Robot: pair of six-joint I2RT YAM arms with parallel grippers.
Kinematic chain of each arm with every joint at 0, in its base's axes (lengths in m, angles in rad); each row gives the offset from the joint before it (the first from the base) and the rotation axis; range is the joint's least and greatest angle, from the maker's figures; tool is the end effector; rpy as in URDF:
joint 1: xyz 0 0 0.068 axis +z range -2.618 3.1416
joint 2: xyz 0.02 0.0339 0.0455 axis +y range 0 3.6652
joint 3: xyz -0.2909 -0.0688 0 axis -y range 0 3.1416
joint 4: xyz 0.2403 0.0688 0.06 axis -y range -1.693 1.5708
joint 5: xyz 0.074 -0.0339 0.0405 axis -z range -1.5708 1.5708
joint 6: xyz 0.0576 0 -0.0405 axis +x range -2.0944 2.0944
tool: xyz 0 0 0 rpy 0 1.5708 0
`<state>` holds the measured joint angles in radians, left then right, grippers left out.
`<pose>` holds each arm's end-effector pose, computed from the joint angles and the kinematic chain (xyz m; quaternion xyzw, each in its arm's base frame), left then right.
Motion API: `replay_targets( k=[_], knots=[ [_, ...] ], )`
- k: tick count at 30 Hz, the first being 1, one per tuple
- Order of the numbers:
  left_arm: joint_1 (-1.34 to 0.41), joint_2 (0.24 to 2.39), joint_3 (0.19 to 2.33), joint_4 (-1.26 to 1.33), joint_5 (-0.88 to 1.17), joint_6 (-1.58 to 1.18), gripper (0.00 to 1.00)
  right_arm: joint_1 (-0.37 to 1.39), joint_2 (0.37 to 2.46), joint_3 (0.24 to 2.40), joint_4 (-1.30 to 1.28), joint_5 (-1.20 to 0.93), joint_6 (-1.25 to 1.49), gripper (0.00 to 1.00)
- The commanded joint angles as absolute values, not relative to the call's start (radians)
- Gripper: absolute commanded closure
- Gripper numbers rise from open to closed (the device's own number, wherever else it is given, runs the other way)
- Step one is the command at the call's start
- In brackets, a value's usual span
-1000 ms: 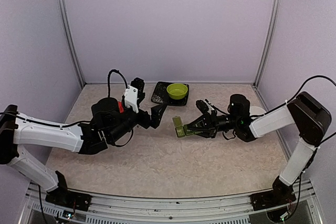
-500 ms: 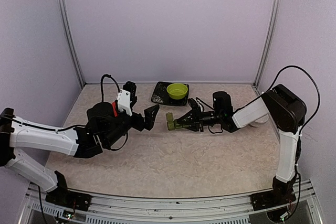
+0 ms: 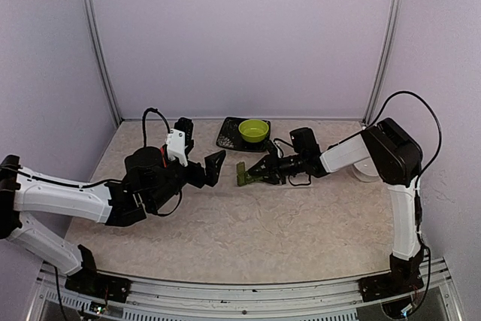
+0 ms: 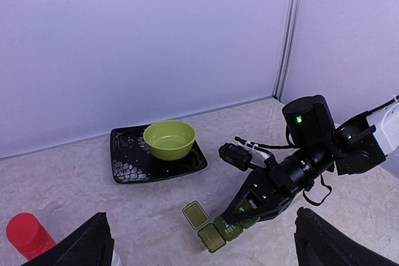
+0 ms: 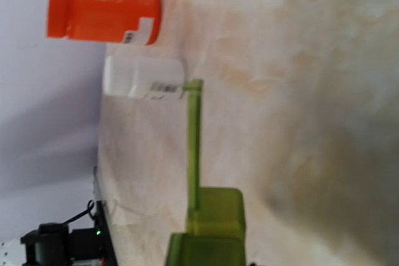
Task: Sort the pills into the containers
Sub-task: Place the pill container at the center of the board.
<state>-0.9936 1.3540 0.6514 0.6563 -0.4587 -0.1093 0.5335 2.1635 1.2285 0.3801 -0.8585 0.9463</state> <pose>0.1879 -0.2418 0.2823 0.1595 0.7038 -0.2123 0.6589 0.3811 0.2757 0.1382 -0.0353 0.8191 0.5667 0.0815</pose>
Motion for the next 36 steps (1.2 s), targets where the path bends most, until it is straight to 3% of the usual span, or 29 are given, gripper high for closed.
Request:
replay_targets(
  k=[1,12,36],
  knots=[
    [-0.986,1.355,0.649,0.648,-0.466,-0.121,0.01,0.528,2.215,1.291,0.302,-0.814,0.921,0.67],
    [-0.986,1.364,0.661,0.641,-0.459,-0.126,0.01,0.528,2.273,1.353,0.237,-0.793,0.914,0.66],
    [-0.985,1.382,0.656,0.660,-0.459,-0.135,0.01,0.491,2.246,1.422,0.012,-0.686,0.789,0.44]
  ],
)
